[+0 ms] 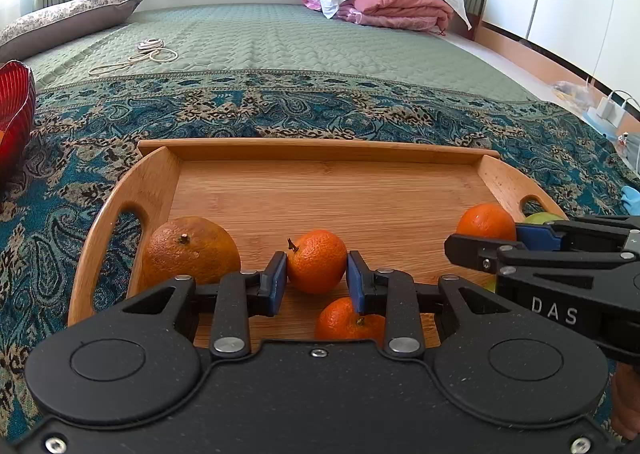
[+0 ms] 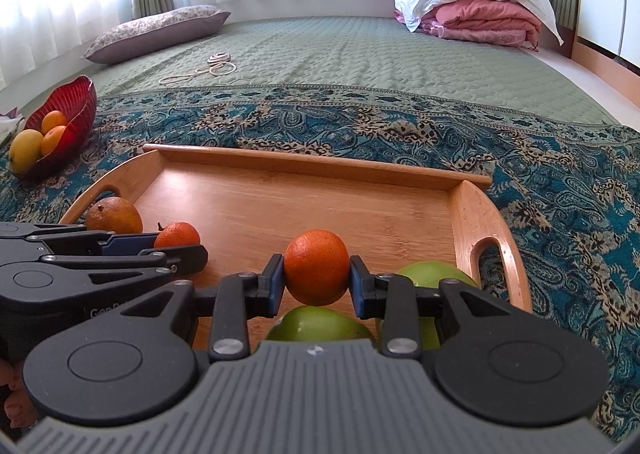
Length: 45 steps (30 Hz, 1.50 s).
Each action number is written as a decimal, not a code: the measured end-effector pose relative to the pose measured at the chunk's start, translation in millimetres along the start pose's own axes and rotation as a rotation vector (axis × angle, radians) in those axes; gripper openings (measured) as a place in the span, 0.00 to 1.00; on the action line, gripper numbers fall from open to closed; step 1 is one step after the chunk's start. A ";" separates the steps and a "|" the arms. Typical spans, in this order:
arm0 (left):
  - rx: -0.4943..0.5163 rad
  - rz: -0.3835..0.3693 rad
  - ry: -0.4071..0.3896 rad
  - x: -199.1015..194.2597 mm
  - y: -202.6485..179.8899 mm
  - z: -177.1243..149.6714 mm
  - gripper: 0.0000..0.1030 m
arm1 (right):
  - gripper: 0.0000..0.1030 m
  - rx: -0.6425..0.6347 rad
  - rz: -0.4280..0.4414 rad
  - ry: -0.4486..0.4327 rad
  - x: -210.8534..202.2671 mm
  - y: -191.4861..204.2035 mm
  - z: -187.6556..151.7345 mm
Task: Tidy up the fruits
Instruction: 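Lower the mandarin and orange onto the tray and open both grippers, then withdraw both grippers from the tray toward the red dates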
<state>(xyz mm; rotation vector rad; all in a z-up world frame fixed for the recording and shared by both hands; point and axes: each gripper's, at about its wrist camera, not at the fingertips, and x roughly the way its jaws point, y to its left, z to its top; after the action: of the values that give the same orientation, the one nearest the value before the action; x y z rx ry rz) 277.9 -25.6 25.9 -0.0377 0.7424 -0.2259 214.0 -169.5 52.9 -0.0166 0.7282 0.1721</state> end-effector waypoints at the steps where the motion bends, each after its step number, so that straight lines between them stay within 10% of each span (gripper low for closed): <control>1: -0.001 -0.001 0.000 -0.2 0.1 0.2 0.29 | 0.37 -0.001 0.006 0.004 0.1 0.7 -0.1; 19: 0.009 -0.023 -0.031 -19.0 -1.7 0.9 0.34 | 0.45 0.035 0.046 -0.023 -13.0 -0.7 -2.1; 34: -0.015 -0.015 -0.101 -71.5 0.8 -15.8 0.58 | 0.49 0.002 0.022 -0.098 -52.0 5.6 -15.0; 45: 0.044 0.015 -0.180 -113.4 -8.0 -48.1 0.75 | 0.69 -0.033 0.013 -0.168 -85.3 15.0 -43.9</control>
<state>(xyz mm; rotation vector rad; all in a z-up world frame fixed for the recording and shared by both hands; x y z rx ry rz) 163.0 -6.6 66.8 -0.0104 0.5577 -0.2211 120.0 -170.8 77.5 -0.0290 0.5583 0.1953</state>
